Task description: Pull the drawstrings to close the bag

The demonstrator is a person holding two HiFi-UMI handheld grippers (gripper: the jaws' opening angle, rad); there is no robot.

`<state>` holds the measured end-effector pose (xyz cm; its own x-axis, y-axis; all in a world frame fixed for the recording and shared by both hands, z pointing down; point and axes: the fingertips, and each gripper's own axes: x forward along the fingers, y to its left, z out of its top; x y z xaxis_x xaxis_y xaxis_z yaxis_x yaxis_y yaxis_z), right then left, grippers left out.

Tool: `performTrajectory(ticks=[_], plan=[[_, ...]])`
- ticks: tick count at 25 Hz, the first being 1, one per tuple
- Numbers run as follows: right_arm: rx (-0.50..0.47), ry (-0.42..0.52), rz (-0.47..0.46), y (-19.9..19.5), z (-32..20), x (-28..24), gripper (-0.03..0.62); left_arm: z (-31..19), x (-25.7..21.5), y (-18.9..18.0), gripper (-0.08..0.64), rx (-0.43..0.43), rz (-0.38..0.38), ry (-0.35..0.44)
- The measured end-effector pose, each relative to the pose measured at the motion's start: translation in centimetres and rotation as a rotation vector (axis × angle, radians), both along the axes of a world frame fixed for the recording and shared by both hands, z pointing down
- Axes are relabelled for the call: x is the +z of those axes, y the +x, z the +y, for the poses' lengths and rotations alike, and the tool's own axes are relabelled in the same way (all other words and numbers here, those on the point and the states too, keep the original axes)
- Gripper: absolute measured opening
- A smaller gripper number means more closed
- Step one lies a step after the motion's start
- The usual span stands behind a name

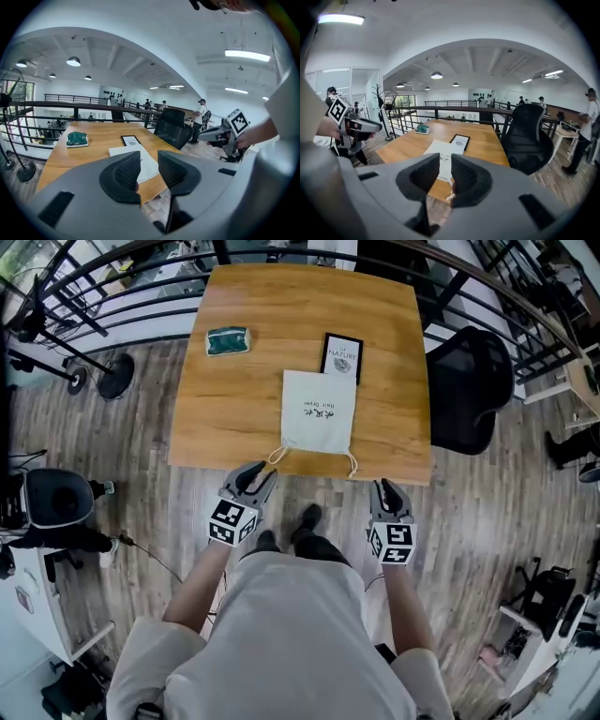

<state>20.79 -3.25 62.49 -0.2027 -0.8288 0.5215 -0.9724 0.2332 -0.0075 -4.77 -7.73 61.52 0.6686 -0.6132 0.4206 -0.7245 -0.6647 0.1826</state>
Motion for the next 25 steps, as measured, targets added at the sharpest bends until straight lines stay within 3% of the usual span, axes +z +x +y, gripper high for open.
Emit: performTrajectory(ticks=[10, 25], plan=[[-0.119, -0.133, 0.012, 1.0, -2.3, 7.2, 0.075, -0.9, 5.3, 1.1, 0.112, -0.082, -0.074, -0.081], [-0.098, -0.32, 0.086, 1.5, -5.1, 17.2, 0.076, -3.1, 17.7, 0.7, 0.124, -0.034, -0.235, -0.233]])
